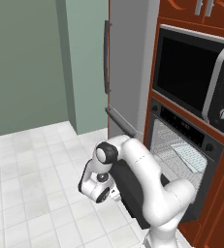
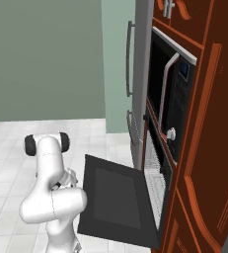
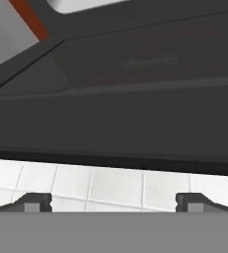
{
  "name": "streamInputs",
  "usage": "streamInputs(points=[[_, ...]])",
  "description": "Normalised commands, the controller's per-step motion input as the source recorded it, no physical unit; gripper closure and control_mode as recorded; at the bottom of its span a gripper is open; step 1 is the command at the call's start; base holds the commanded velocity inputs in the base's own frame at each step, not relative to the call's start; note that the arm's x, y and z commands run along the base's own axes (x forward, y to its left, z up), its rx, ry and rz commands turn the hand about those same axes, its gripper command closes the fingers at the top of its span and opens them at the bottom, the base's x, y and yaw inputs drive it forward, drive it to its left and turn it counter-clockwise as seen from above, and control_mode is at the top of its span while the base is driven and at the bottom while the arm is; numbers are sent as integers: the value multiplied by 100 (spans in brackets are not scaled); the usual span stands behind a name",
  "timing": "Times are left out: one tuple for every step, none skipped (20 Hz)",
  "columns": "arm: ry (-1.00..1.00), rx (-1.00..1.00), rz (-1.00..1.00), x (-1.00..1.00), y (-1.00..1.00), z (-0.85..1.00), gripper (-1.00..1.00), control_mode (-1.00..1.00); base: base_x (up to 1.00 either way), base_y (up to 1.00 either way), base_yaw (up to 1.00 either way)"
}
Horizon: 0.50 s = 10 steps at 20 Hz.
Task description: Take the baked cake out of the oven and place it on the plate for cooling. Then close the oven door.
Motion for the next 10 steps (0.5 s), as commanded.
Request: streamInputs(points=[[-6, -7, -3, 0, -4, -41, -100, -100, 0, 0, 0], [-6, -7, -3, 0, -1, -43, -100, -100, 0, 0, 0], [-6, -9, -3, 0, 0, -48, -100, -100, 0, 0, 0], [-5, -9, -3, 0, 0, -51, -100, -100, 0, 0, 0], [-5, -11, -3, 0, 0, -53, -100, -100, 0, 0, 0], [-4, -12, -5, 0, 0, -51, -100, -100, 0, 0, 0], [-2, -9, -6, -2, 0, -41, -100, -100, 0, 0, 0], [-2, -8, -6, -3, 0, -39, -100, -100, 0, 0, 0], [-3, -10, -6, 0, 0, -41, -100, -100, 0, 0, 0], [-4, -9, -6, 0, 0, -43, -100, -100, 0, 0, 0]])
